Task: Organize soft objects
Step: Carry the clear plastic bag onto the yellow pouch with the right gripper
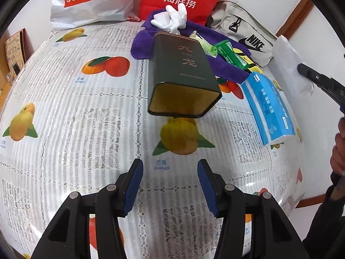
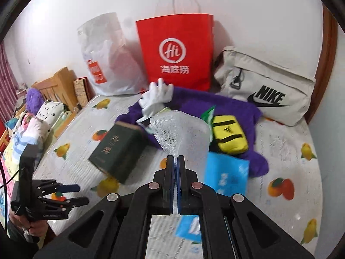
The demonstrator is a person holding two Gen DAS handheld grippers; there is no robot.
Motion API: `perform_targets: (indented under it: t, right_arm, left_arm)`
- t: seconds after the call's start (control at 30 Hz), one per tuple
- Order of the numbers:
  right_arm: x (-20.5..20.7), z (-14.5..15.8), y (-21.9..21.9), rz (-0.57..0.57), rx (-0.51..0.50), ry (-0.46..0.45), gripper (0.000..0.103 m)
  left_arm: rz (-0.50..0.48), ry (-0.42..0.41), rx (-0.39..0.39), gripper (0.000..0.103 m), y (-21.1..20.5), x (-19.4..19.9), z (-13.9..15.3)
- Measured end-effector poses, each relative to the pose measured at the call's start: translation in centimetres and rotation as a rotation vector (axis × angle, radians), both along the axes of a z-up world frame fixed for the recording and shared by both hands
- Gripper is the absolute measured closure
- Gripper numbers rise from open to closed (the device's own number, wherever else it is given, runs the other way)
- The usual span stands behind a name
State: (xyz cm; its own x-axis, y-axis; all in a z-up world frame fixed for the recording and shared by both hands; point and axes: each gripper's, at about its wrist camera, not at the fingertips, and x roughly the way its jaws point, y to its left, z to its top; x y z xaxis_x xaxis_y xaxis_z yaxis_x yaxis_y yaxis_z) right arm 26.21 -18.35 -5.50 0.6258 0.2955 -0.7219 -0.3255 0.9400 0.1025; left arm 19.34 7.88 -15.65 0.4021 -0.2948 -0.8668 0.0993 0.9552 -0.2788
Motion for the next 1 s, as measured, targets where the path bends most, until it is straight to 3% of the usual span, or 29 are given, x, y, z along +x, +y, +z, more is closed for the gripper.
perform_targets:
  t: [0.2,0.83,1.0]
  right_arm:
    - [2.4,0.2,-1.6,-0.024,-0.010,-0.015,0.101]
    - [12.2,-1.7,-3.7,-0.043,-0.053,0.008,0.101]
    - [15.1,-3.3,-4.1,-0.054,-0.068,0.045,0.101]
  left_arm:
    - [-0.023,0.000,0.042,0.053,-1.0,0.7,0.0]
    - [-0.044,-0.043,0.054,0.053,-0.6,1.2,0.6]
    - [-0.059,-0.040,0.114,0.053,-0.2,1.4,0.6]
